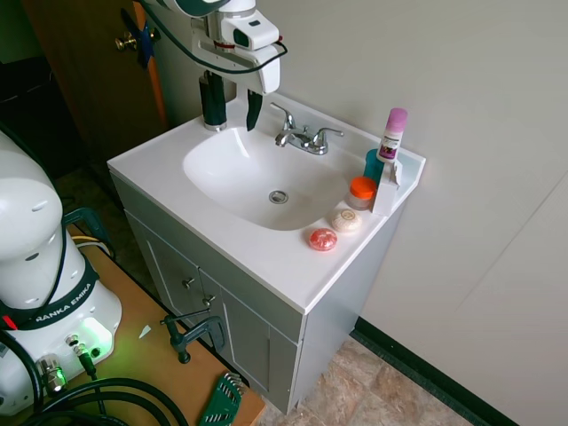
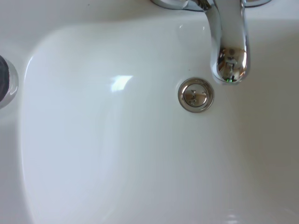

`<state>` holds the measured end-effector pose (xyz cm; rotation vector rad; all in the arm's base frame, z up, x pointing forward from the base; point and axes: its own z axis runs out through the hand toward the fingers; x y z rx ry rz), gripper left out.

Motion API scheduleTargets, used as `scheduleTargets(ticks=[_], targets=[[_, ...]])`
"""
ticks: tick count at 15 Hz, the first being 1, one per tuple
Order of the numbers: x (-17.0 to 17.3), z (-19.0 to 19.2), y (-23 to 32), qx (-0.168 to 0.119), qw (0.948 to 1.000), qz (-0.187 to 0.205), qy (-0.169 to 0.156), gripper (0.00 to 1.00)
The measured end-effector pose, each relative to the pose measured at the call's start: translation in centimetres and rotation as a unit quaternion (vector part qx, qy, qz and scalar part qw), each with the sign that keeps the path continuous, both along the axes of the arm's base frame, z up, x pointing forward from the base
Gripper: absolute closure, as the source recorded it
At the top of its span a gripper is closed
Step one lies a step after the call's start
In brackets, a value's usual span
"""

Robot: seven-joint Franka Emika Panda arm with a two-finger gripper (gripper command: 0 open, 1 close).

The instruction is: Turn on the cold water

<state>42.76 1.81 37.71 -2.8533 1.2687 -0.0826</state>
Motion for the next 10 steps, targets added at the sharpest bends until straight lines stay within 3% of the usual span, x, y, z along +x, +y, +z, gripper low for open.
scheduleTargets(ticks=[2,5,8,10], targets=[[0.0,0.1,0.0,0.002,1.0000,-0.004,-0.001,0.00],[1.5,1.9,-1.4,-0.028,0.9975,-0.034,-0.055,0.00],[6.6,3.3,-5.8,-0.065,0.9899,-0.071,-0.105,0.00],[10.8,1.9,-8.4,-0.089,0.9848,-0.089,-0.120,0.00]])
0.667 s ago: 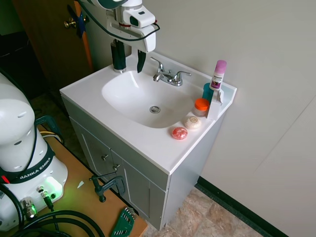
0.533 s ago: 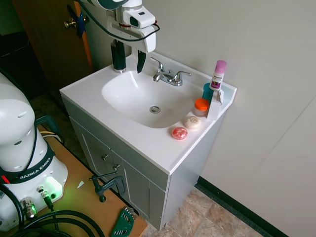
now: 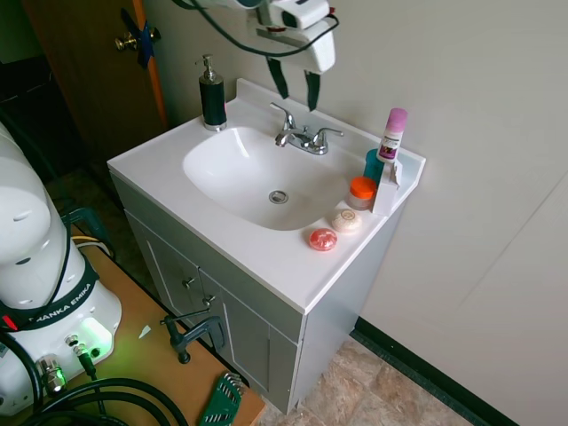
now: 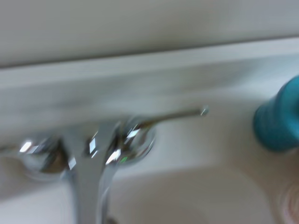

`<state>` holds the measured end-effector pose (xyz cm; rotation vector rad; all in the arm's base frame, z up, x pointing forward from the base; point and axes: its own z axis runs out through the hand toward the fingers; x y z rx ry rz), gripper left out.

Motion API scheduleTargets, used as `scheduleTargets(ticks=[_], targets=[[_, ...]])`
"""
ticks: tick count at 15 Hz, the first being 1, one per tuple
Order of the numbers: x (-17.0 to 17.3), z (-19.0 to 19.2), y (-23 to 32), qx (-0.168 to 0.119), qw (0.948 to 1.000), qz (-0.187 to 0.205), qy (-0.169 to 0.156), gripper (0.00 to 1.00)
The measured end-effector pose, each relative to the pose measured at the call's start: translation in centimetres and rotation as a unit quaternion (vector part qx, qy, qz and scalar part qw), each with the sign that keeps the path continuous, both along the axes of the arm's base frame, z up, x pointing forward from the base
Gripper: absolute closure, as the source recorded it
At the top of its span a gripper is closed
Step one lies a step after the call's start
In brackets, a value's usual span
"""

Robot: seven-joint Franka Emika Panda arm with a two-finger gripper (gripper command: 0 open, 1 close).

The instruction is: Turn on the cold water

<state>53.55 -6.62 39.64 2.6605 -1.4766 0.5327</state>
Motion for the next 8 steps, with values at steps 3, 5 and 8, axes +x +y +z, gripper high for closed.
scheduleTargets(ticks=[3,5,8], targets=[[4.4,-3.0,-0.5,-0.016,0.9999,-0.002,-0.004,0.00],[6.3,-4.9,-0.3,-0.028,0.9995,-0.002,-0.010,0.00],[8.4,-6.5,-1.3,-0.040,0.9991,-0.009,-0.007,0.00]])
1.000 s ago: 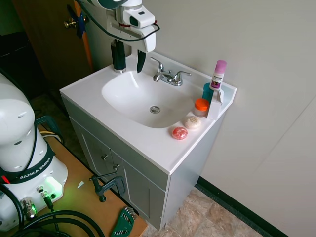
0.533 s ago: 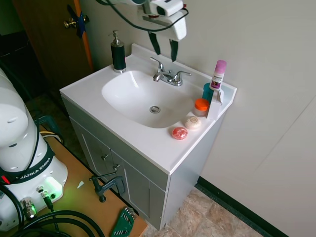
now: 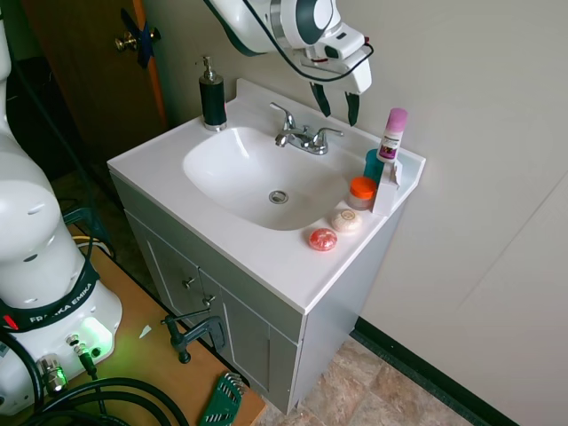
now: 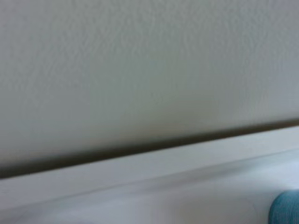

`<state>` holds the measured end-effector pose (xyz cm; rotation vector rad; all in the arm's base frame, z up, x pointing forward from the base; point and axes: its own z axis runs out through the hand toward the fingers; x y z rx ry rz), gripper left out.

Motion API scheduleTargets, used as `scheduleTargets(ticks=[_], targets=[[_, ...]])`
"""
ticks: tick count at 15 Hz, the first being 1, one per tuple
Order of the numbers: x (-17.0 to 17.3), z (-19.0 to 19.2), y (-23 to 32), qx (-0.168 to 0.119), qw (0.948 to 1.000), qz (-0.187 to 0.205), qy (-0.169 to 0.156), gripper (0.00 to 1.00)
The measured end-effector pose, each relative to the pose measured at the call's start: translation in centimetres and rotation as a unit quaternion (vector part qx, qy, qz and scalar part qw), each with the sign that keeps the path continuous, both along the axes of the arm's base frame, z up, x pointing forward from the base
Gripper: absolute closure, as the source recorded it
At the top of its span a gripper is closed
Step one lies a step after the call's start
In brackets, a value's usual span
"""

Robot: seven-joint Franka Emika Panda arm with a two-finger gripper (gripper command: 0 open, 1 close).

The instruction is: Turn on the cold water

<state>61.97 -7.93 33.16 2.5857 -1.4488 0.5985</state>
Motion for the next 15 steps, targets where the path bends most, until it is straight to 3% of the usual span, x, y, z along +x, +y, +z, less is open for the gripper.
scheduleTargets(ticks=[7,13,15], targets=[[-1.1,-3.8,-1.7,-0.005,0.9997,-0.010,0.021,0.00],[-7.8,-3.9,0.1,0.020,0.9989,-0.007,0.042,0.00],[-10.5,-3.7,2.0,0.044,0.9976,-0.002,0.053,0.00]])
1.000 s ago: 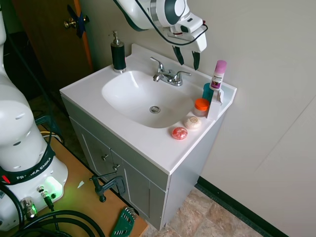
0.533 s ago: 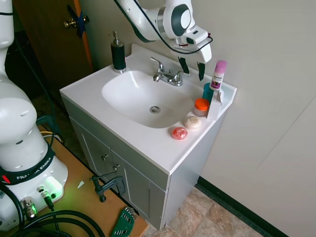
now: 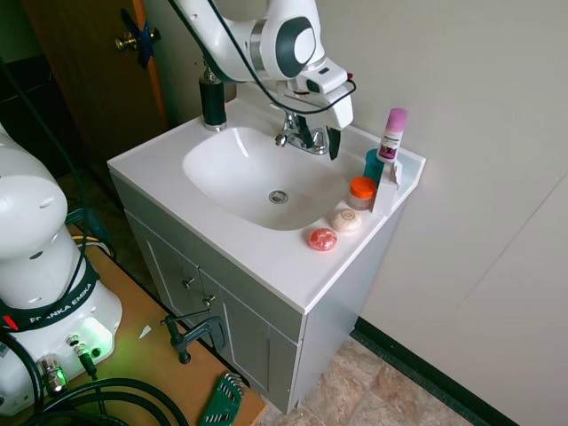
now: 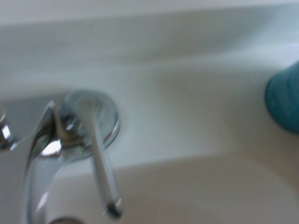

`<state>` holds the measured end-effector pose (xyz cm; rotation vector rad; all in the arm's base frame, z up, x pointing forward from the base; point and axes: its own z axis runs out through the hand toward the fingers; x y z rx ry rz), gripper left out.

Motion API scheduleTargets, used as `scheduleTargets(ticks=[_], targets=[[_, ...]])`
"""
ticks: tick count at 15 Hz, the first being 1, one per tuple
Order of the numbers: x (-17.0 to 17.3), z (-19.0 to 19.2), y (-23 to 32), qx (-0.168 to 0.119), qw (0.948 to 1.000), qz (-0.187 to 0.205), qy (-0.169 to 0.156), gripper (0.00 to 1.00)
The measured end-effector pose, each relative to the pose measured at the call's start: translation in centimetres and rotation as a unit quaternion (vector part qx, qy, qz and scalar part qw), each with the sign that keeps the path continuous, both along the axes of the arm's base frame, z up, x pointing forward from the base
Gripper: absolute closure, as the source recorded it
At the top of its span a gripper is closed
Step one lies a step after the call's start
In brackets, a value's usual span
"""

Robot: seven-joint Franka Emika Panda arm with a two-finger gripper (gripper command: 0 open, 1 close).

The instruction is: Turn on the cold water

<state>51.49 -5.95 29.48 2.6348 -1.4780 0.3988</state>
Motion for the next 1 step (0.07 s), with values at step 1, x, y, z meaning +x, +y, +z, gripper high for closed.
scheduleTargets(ticks=[1], targets=[[-1.14,0.18,1.01,0.017,0.9998,0.005,0.006,0.00]])
